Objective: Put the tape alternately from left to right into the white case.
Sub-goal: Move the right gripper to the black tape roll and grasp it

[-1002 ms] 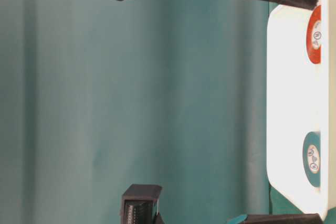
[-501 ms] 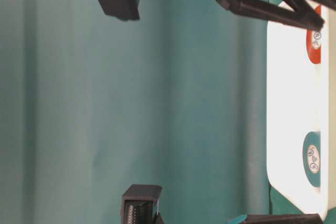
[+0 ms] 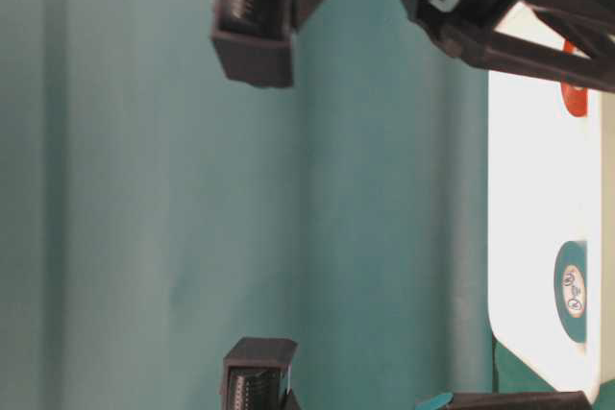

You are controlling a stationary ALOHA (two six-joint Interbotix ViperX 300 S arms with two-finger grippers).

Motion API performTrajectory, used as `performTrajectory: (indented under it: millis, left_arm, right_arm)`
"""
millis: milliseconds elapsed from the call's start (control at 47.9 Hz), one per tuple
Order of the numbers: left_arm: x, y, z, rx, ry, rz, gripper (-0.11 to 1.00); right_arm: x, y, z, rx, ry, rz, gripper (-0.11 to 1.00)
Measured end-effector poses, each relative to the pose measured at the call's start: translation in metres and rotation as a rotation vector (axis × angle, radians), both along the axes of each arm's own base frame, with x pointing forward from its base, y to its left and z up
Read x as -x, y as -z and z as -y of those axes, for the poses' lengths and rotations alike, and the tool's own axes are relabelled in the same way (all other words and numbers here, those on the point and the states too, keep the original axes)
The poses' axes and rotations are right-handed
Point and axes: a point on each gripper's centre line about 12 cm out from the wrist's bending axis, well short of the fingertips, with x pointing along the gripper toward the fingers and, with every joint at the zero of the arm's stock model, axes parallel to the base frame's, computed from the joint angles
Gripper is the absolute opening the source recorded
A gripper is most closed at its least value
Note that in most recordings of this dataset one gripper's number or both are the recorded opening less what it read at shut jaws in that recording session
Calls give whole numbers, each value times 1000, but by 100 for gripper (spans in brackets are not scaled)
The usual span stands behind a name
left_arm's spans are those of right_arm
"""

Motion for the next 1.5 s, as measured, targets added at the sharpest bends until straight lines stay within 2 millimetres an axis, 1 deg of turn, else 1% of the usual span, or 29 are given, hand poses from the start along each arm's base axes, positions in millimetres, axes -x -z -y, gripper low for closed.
performTrajectory:
  millis: [188, 480, 710, 961, 1148, 1503]
  left_arm:
    - [0, 1, 0, -1, 1, 6, 84]
    - [0, 1, 0, 0, 0, 8, 84]
    - [2, 2, 0, 0, 0, 5, 84]
    - [1, 2, 0, 0, 0, 8, 84]
    - [1, 2, 0, -2, 1, 9, 84]
    - [2, 3, 0, 0, 0, 8, 84]
  right_arm:
    - [-9, 12, -2, -2, -3, -8, 68]
    - [-25, 20, -4, -28, 19, -7, 68]
    - [-27, 34, -4, -45, 41, -42, 68]
    - [-28, 41, -1, -48, 53, -57, 68]
    - [-30, 45, 4, -47, 66, -61, 68]
    - [-32, 44, 5, -51, 66, -44, 67]
